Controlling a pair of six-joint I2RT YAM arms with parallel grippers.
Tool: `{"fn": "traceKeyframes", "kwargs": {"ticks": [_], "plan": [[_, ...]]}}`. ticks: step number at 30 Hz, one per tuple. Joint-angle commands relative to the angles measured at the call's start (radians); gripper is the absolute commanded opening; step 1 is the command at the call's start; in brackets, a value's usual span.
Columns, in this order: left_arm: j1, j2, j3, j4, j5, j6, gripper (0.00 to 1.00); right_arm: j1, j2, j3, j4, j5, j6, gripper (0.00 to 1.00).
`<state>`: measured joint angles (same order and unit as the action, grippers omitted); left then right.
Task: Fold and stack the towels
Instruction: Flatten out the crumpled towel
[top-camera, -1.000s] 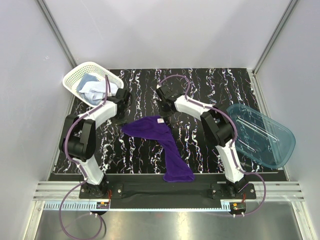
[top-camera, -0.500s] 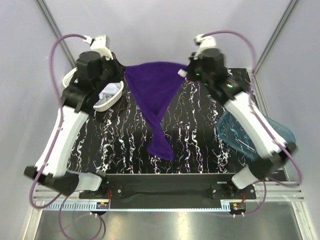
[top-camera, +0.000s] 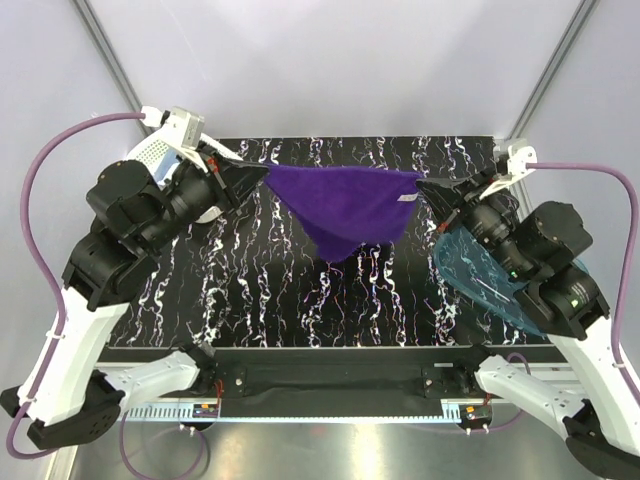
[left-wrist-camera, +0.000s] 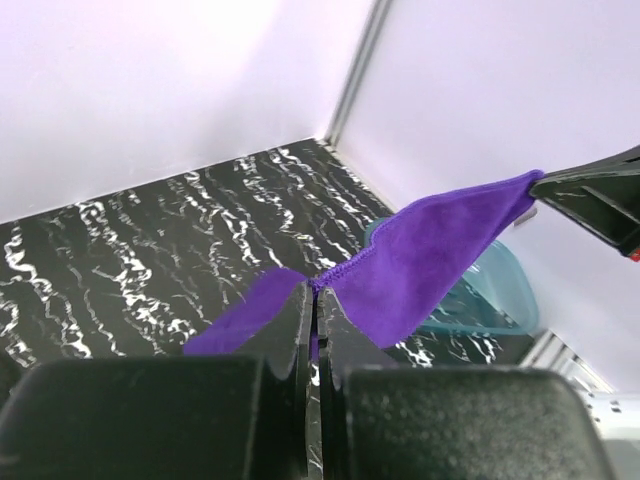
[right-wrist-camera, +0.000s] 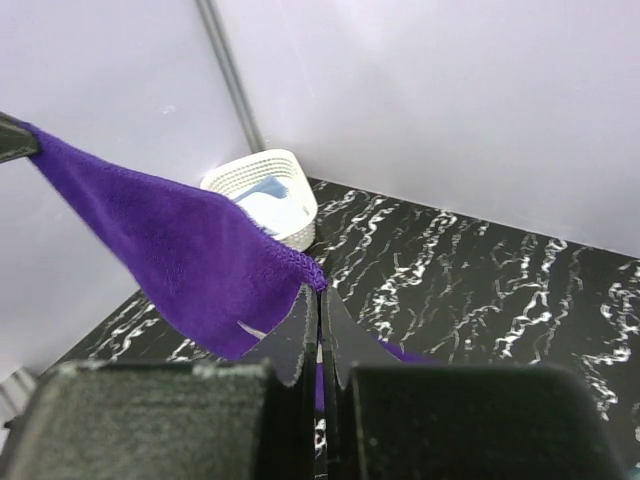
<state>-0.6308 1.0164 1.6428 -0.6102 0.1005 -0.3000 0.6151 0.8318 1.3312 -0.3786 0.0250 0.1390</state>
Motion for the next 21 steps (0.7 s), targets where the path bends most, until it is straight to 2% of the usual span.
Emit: {"fn": "traceKeyframes", "kwargs": {"ticks": [1,13,17,18,21], "plan": [[-0.010,0.005,0.025,0.035,0.064,-0.008,0.00,0.008,-0.022,0.005,0.053,-0.059,0.024,0.00],[-0.018,0.060,0.216,-0.043,0.044,-0.004,0.00,0.008,-0.062,0.118,0.064,-0.005,0.017,0.00],[-0.018,0.138,0.307,-0.085,-0.096,0.037,0.00,0.006,0.030,0.158,0.073,0.085,-0.036,0.00],[-0.018,0.166,0.331,-0.100,-0.178,0.050,0.00,0.008,0.083,0.170,0.082,0.134,-0.062,0.00],[0.002,0.302,0.451,-0.167,-0.270,0.107,0.00,0.006,0.226,0.218,0.113,0.196,-0.116,0.00]]}}
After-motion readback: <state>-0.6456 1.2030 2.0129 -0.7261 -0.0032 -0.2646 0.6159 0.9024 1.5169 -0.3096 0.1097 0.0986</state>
